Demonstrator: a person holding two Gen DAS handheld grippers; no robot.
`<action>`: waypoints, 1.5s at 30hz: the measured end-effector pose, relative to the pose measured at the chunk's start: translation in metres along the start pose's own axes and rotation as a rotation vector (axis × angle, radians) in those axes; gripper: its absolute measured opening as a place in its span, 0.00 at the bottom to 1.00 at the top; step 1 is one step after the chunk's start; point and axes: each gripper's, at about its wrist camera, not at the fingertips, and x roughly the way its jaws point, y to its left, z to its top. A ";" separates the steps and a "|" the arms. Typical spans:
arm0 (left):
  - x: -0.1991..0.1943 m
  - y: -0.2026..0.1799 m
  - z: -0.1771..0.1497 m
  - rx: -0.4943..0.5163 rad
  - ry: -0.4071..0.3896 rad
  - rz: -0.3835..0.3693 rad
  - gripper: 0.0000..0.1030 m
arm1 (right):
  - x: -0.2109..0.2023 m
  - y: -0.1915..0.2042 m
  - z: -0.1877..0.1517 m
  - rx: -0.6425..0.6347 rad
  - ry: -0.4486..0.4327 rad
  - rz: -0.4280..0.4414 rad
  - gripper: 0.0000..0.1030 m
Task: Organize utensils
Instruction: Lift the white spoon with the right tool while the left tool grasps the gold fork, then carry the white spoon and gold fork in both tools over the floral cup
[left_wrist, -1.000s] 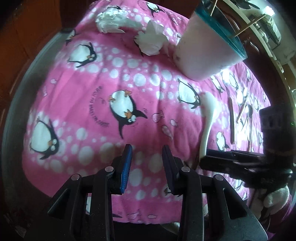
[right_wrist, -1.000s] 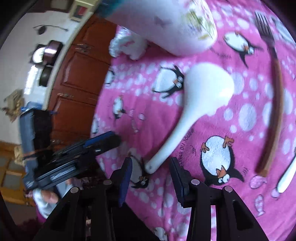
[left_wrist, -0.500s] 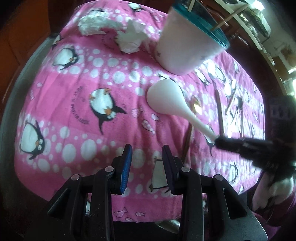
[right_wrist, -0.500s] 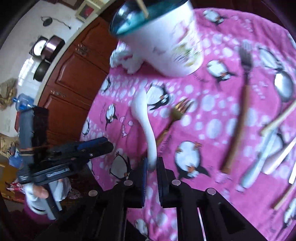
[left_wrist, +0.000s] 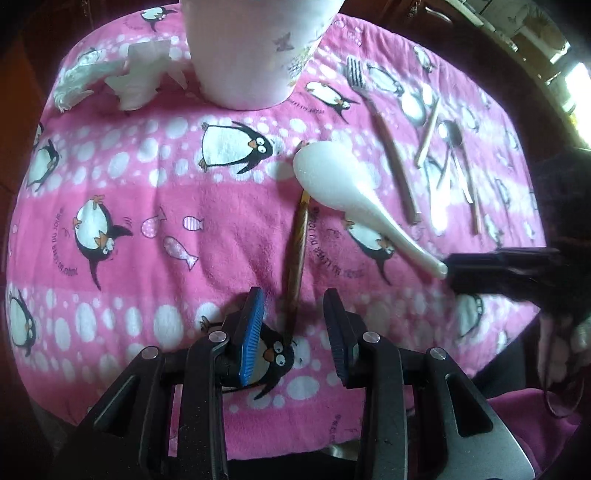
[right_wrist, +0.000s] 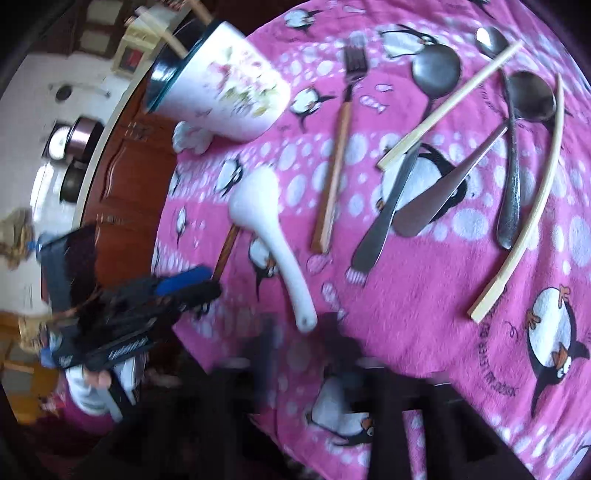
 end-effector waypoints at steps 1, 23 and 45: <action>0.000 0.001 0.002 -0.008 -0.005 -0.001 0.32 | -0.003 0.004 0.000 -0.033 -0.008 -0.020 0.46; -0.054 0.027 0.004 -0.083 -0.124 -0.072 0.06 | -0.023 0.068 0.001 -0.544 -0.120 -0.341 0.12; -0.129 0.046 0.038 -0.139 -0.314 -0.113 0.06 | -0.069 0.093 0.049 -0.462 -0.254 -0.205 0.12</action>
